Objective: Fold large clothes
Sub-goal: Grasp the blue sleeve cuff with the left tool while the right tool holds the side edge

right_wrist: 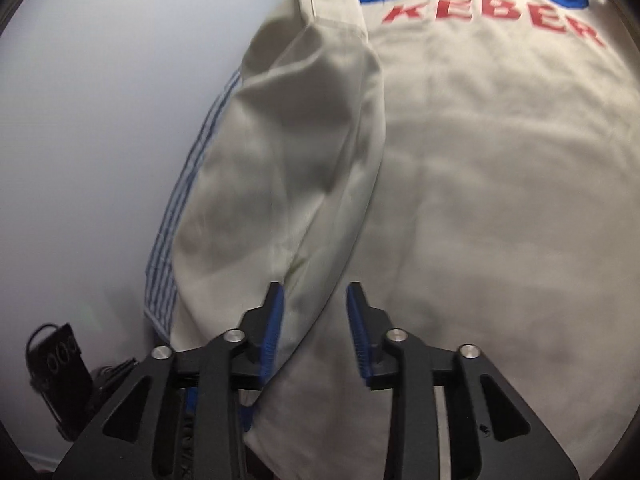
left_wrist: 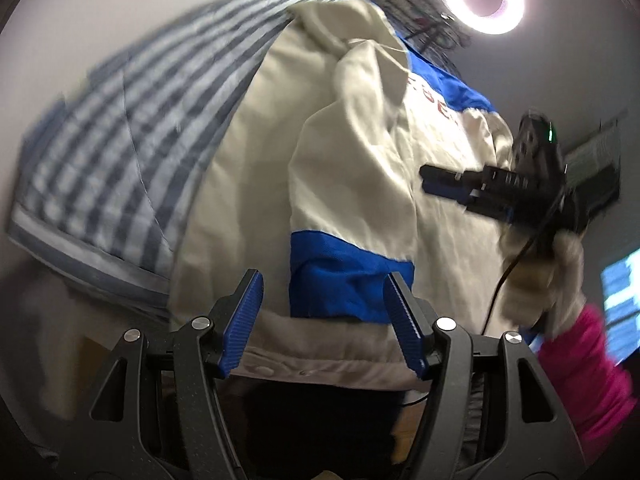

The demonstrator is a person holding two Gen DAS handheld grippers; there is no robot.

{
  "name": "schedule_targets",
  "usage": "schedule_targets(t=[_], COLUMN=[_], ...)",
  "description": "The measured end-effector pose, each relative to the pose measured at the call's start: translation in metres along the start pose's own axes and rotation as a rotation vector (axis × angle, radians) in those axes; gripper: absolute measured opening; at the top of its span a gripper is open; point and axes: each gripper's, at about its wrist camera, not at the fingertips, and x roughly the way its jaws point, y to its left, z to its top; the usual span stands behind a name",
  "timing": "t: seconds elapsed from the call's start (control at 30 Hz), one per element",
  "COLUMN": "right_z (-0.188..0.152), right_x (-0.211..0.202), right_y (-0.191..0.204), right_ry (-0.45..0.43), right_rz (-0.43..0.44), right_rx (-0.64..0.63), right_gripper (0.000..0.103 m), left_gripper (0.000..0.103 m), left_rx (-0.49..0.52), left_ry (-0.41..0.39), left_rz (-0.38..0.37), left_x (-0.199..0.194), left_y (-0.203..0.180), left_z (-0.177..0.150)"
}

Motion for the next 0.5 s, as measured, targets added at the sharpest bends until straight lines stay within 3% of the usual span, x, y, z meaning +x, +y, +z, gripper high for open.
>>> schedule_targets(t=[0.03,0.07,0.1,0.13,0.17,0.2,0.3,0.5], right_z=[-0.002,-0.012,-0.014,-0.014,-0.014,-0.016,-0.020,-0.053], right_x=[0.004,-0.004,-0.001,0.002,0.004,0.002,-0.011,-0.069], right_y=[-0.001,0.002,0.001,0.003,0.005,0.009,0.026,0.055], right_ry=[0.006,0.007,0.006,0.006,0.016,0.017,-0.007,-0.033], right_rz=[0.010,0.019,0.041,0.068,0.093,0.103,0.100,0.187], right_rx=[0.023,0.037,0.053,0.055,0.053,0.051,0.009,-0.062], right_gripper=[0.036,0.036,0.036,0.031,0.006,0.003,0.002,0.002], left_gripper=[0.054,0.024,0.010,0.004,0.004,0.004,0.003,0.002], left_rx=[-0.016,-0.023,-0.014,0.002,0.027,0.053,0.112,0.178], left_ry=[0.001,0.006,0.017,0.020,0.010,-0.005,-0.060,-0.172], left_rz=[-0.017,-0.025,-0.008,0.006,0.014,0.020,0.036,0.048], left_x=[0.002,0.005,0.008,0.009,0.007,0.002,-0.024,-0.098], left_y=[0.002,0.003,0.001,-0.001,-0.006,-0.012,-0.025,-0.035], left_z=[0.001,0.003,0.004,0.005,0.005,0.005,0.001,-0.019])
